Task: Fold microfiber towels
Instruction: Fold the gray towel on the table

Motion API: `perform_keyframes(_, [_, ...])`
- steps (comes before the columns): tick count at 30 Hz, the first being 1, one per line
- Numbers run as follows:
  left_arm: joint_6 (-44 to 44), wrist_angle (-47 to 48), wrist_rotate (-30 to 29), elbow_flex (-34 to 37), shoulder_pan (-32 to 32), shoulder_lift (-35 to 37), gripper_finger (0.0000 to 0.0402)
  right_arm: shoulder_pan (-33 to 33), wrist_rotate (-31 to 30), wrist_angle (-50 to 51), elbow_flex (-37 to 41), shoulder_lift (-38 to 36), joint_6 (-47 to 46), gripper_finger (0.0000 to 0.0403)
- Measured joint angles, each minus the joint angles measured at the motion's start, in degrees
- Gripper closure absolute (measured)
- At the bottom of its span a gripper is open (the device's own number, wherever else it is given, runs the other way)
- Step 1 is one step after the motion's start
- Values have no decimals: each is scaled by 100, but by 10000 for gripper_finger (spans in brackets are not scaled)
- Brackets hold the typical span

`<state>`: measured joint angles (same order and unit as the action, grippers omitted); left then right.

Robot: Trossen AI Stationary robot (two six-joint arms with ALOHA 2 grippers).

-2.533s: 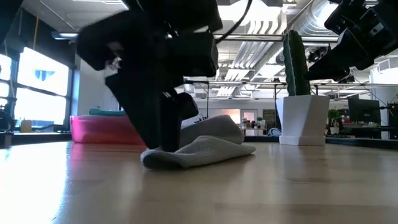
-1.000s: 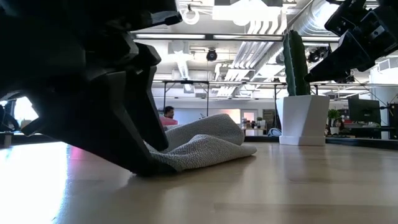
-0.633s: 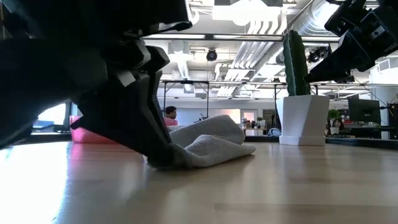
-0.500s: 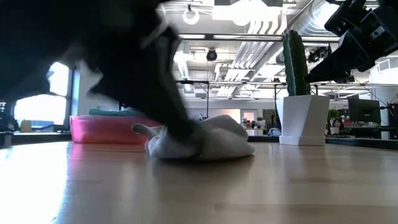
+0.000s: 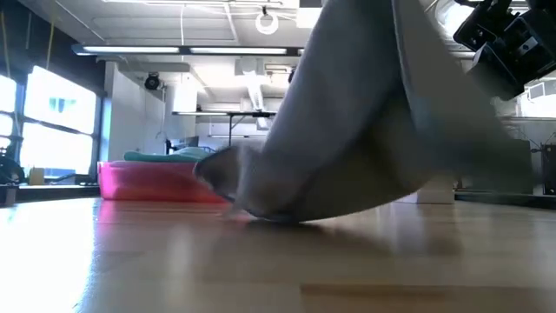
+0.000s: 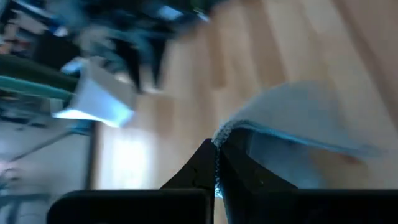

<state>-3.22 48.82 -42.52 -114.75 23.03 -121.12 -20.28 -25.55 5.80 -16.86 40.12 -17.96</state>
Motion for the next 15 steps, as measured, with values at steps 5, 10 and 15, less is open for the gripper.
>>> perform_keyframes(5, [144, 772, -385, -1020, -149, 9, 400, 0, 1, 0, 0, 0, 0, 236])
perform_keyframes(10, [500, 914, 1216, -1431, -331, 24, 400, -1, 0, 0, 0, 0, 0, 236])
perform_keyframes(15, [1056, 1045, 802, -1605, -434, 10, 401, -1, 0, 0, 0, 0, 0, 236])
